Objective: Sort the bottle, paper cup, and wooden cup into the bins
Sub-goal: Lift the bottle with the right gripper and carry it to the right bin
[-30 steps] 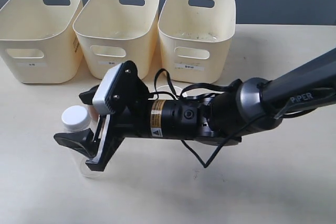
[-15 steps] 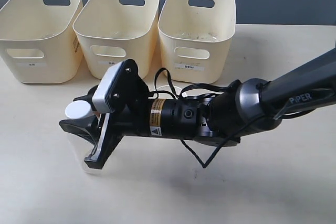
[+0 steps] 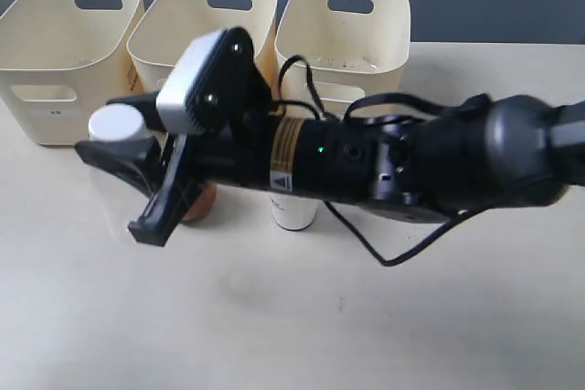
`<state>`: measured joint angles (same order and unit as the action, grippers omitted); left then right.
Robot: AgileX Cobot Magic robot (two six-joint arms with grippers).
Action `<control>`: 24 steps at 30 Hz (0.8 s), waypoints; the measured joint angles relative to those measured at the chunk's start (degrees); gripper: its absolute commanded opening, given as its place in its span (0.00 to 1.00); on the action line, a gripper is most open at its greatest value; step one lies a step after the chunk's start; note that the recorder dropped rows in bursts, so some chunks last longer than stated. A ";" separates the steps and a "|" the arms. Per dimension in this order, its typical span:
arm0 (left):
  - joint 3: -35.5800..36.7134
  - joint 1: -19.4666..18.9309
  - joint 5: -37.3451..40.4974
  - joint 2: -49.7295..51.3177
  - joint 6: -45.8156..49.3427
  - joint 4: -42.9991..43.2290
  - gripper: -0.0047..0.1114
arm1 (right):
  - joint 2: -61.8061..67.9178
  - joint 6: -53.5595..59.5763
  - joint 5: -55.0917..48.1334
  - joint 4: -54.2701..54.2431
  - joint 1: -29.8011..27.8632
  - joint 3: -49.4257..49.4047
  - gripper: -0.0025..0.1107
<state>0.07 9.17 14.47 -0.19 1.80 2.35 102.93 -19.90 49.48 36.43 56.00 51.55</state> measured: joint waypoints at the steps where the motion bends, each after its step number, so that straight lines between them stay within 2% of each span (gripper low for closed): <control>1: 0.00 0.00 0.00 0.00 0.00 0.00 0.04 | -2.34 -0.14 -2.37 -0.50 0.00 0.00 0.01; 5: 0.00 0.00 0.00 0.00 0.00 0.00 0.04 | -11.36 1.93 -12.02 -5.46 0.00 0.00 0.01; 9: 0.00 0.00 0.00 0.00 0.00 0.00 0.04 | -19.30 11.74 -18.37 -17.74 -0.62 0.00 0.01; 10: 0.00 0.00 0.00 0.00 0.00 0.00 0.04 | -22.01 15.50 -19.03 -23.38 -2.84 0.00 0.01; 13: 0.00 0.00 0.00 0.00 0.00 0.00 0.04 | -23.38 17.74 -19.81 -28.08 -10.18 0.00 0.01; 14: 0.00 0.00 0.00 0.00 0.00 0.00 0.04 | -22.70 17.99 -19.60 -28.75 -14.19 0.00 0.01; 18: 0.00 0.00 0.00 0.00 0.00 0.00 0.04 | -16.52 18.20 -11.41 -29.40 -22.54 0.00 0.01; 21: 0.00 0.00 0.00 0.00 0.00 0.00 0.04 | -8.56 18.20 -9.97 -29.08 -26.00 4.46 0.01; 24: 0.00 0.00 0.00 0.00 0.00 0.00 0.04 | -0.34 18.20 -15.24 -27.24 -27.04 12.68 0.01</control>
<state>0.07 9.17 14.47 -0.19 1.80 2.35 102.59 -1.70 34.24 9.19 28.97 64.23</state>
